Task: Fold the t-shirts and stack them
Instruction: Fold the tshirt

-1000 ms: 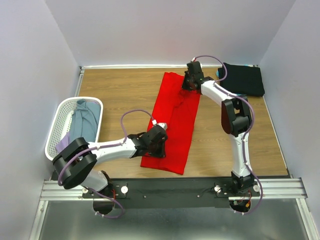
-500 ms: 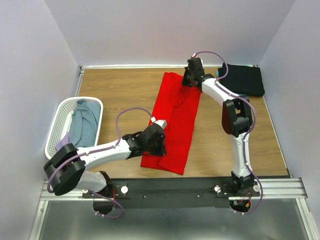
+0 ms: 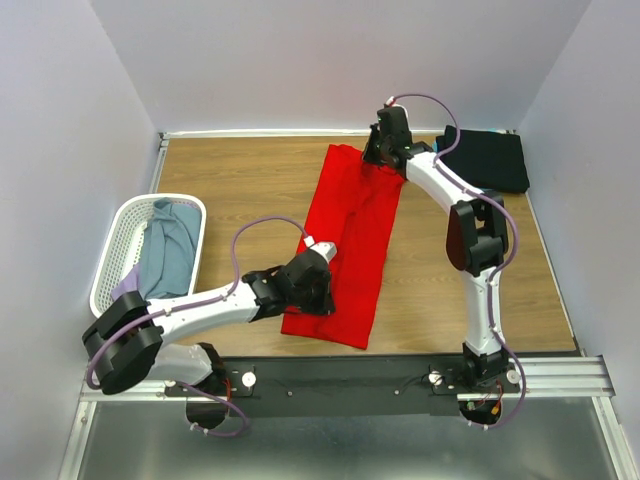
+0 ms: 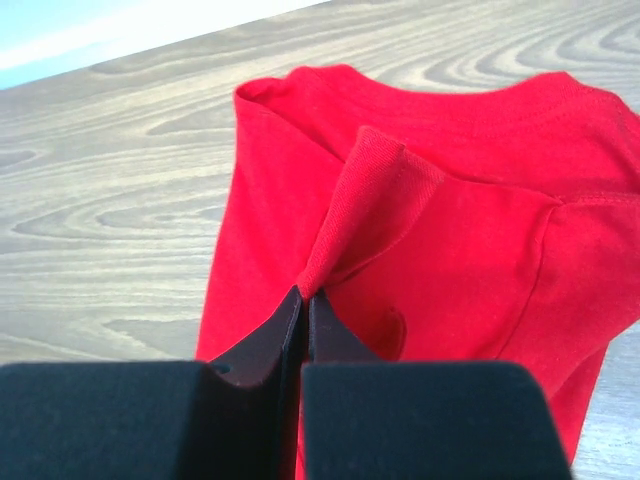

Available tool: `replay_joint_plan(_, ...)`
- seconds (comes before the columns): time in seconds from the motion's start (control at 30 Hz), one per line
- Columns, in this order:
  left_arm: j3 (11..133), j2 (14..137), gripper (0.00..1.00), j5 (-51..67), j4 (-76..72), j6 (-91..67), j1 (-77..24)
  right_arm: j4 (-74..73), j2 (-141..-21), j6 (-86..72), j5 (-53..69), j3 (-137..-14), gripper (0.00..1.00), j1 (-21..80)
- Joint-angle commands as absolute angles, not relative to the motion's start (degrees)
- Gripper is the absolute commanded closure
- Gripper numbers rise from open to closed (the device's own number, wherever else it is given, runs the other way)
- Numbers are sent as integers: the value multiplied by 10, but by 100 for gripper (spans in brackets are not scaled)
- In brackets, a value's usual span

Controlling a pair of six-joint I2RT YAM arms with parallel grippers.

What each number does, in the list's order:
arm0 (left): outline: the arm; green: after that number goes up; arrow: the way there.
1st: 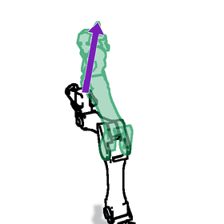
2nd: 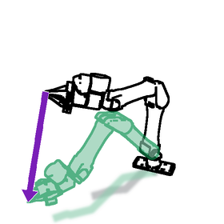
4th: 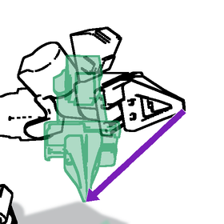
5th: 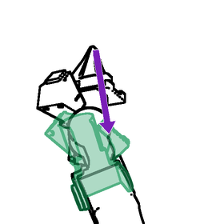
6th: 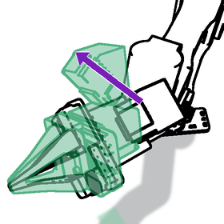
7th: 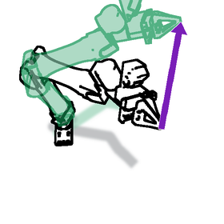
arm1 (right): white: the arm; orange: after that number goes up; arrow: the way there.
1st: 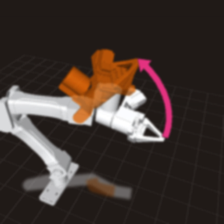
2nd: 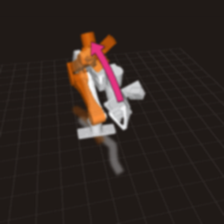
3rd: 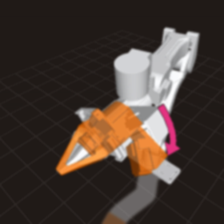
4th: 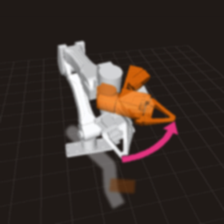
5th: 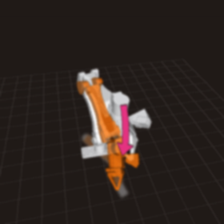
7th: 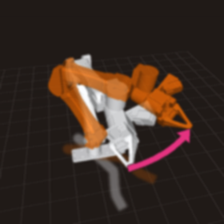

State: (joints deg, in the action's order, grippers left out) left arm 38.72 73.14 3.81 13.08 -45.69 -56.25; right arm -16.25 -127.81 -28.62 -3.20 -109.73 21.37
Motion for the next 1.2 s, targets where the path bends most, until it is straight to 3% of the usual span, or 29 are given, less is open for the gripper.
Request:
replay_joint_plan(0.0, 379, 713, 100, 53, 143, -461, -569, -163, -1250, -283, -14, -1128, 91, 224)
replay_joint_plan(0.73, 361, 698, 100, 49, 145, -464, -575, -163, -1331, -283, -11, -1162, 86, 258)
replay_joint_plan(0.77, 360, 699, 100, 50, 144, -465, -575, -163, -1334, -283, -9, -1163, 84, 258)
replay_joint_plan(0.83, 360, 700, 99, 50, 142, -465, -575, -164, -1341, -281, -4, -1165, 62, 258)
replay_joint_plan(0.93, 366, 696, 76, 36, 149, -464, -573, -164, -1338, -278, -3, -1166, 36, 259)
replay_joint_plan(1.03, 382, 690, 65, 13, 164, -456, -564, -165, -1318, -273, -4, -1162, 22, 258)
replay_joint_plan(1.17, 393, 686, 64, 6, 170, -433, -520, -171, -1276, -279, -39, -1132, 20, 257)
